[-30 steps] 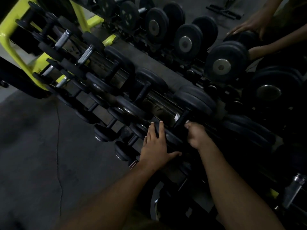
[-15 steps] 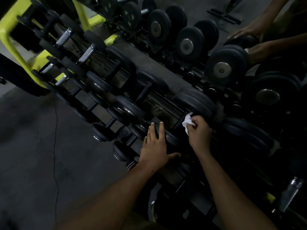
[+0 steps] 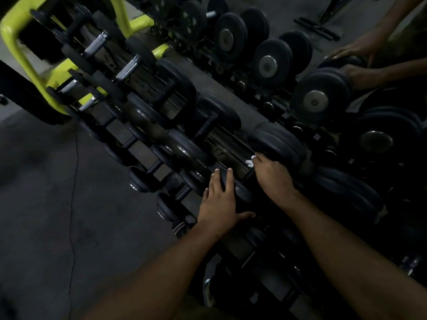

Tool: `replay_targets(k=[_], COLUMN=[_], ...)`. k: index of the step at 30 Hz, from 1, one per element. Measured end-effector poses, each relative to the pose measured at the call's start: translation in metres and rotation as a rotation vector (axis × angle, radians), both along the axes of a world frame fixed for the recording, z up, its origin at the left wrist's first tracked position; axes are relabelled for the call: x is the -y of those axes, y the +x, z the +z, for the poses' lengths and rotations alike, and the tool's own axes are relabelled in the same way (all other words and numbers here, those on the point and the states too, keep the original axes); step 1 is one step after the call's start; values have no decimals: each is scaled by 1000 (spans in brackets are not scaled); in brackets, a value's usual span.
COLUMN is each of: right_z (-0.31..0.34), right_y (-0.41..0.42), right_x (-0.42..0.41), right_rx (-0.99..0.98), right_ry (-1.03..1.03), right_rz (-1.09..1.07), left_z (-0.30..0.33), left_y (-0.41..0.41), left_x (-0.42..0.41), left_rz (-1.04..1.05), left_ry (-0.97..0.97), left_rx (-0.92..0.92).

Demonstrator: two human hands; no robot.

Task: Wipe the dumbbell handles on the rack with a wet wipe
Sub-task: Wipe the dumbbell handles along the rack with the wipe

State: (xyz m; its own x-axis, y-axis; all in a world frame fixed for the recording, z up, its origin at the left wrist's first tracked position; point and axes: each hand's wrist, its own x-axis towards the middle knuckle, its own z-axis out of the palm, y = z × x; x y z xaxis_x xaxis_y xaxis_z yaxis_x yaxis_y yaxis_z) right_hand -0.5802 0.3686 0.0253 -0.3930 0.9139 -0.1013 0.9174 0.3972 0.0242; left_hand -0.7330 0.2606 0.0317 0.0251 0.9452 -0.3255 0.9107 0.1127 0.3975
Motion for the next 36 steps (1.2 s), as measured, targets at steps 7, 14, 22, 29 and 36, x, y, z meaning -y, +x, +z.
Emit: replay_targets(k=[7,14,22,29,36], right_z=[14,29,23,6,0], right_y=[-13,-35,2,2,-4], right_x=[-13,-22,-2,11,5], right_rx=[234,64,-215,-52,-49], right_ry=[-80,-626,-481,-164,-59], right_rz=[61,-7,109,132,-14], left_z=[-1,-2,-2,-1,-2], left_y=[0,-2,-1,0,-1], left_x=[0,0,-1,-1,0], left_rz=[4,-7,5,-8,-9], left_ry=[1,-2,19,10,14], left_rx=[19,34,27,13,7])
